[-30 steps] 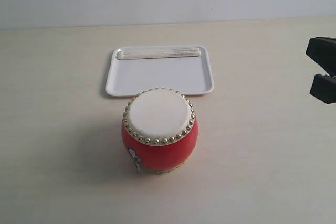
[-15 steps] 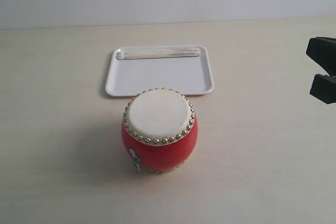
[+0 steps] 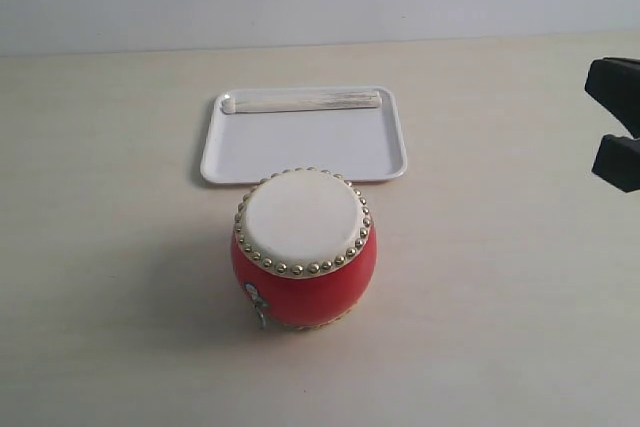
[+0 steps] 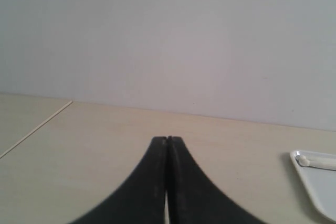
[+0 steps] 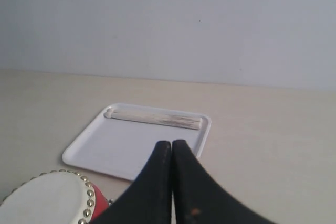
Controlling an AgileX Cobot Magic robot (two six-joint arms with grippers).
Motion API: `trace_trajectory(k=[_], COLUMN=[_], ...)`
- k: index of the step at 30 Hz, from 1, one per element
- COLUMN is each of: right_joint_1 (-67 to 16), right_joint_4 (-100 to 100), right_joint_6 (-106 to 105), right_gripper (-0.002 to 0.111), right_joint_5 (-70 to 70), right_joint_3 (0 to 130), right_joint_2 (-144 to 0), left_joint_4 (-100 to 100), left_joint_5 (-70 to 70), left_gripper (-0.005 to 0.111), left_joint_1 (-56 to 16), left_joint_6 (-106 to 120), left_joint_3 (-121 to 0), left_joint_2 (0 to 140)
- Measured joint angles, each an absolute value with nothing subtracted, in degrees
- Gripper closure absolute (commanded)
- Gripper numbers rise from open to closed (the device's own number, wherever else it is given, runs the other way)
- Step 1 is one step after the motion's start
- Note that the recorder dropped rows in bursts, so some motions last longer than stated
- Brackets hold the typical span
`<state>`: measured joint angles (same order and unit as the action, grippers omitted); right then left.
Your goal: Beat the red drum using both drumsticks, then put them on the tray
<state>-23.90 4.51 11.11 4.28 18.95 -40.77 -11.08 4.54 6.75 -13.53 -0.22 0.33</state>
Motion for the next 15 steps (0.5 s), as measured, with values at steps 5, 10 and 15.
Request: trace_trajectory(k=[5, 10, 15], right_joint_1=[-17.2, -8.43, -2.8], right_joint_4=[4.51, 4.51, 4.4], right_joint_6=[10.29, 8.61, 8.32], right_gripper=[0.108, 0.108, 0.108], right_joint_5=[6.68, 8.32, 8.57], right_joint_3=[14.66, 8.32, 1.76], right_joint_2=[-32.36, -20.03, -10.15], left_joint_4=[-11.08, -11.08, -11.08], left_joint_5=[4.54, 4.54, 4.54], left_gripper=[0.107, 0.107, 0.107], left_joint_1=[6.75, 6.75, 6.75], left_joint_6=[-13.53, -13.53, -13.53], left_joint_3=[-0.22, -0.22, -0.22], left_joint_2=[0.33, 0.33, 0.33])
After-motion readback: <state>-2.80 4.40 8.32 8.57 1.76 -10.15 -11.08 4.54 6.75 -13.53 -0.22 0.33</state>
